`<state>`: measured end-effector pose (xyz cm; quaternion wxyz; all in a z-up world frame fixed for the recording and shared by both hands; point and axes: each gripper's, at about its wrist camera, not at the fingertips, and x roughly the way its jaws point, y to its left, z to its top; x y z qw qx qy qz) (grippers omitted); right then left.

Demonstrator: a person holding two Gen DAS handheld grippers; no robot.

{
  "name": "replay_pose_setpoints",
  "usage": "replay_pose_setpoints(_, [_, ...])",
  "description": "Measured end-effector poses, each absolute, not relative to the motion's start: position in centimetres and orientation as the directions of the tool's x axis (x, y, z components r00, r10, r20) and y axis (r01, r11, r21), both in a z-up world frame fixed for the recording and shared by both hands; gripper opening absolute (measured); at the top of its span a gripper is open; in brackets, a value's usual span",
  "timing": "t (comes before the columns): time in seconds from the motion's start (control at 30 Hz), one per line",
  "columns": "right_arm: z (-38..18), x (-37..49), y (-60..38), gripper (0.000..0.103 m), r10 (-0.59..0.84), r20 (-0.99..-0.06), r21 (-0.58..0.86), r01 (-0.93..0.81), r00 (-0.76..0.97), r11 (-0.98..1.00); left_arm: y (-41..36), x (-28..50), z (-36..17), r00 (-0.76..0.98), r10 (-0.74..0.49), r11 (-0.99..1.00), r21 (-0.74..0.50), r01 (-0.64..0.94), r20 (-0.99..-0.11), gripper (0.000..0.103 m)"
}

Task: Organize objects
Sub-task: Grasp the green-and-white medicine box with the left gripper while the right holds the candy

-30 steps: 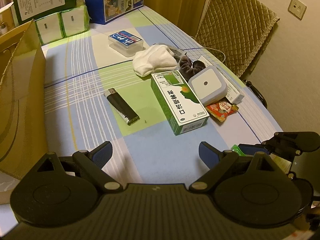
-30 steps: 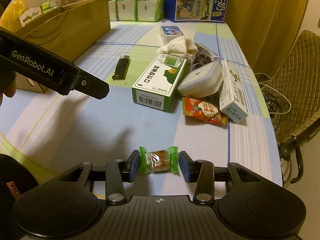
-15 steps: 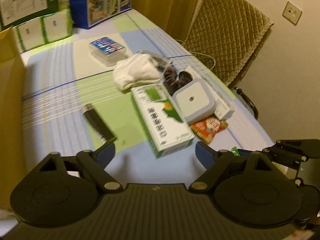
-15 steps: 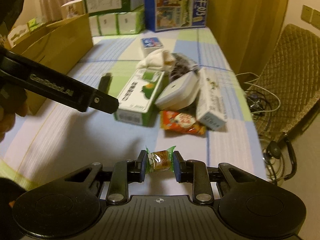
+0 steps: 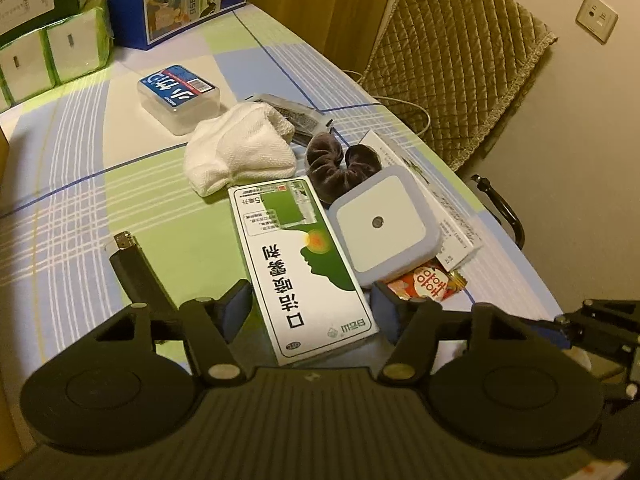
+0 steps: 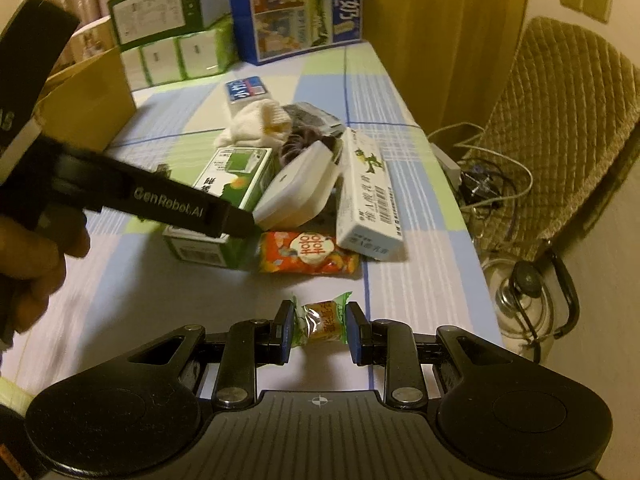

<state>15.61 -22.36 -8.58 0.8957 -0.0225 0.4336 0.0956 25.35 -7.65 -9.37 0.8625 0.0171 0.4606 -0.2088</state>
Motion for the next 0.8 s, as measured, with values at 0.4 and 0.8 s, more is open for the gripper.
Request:
replay_pose_setpoints(0.4, [-8.4,15.6,-21.5,0.024,0.174,-0.776,0.068,-0.194,0.607,0.979,-4.0,21.6,-8.6,0.471,-0.303,0.897,-0.08,0.435,-0.828,0.052])
replay_pose_setpoints(0.8, [-8.1,15.6,-21.4,0.024,0.163,-0.779,0.064,-0.181,0.606,0.981,-6.5,24.0,-9.7,0.478,-0.246,0.893,-0.006,0.45,-0.843,0.051])
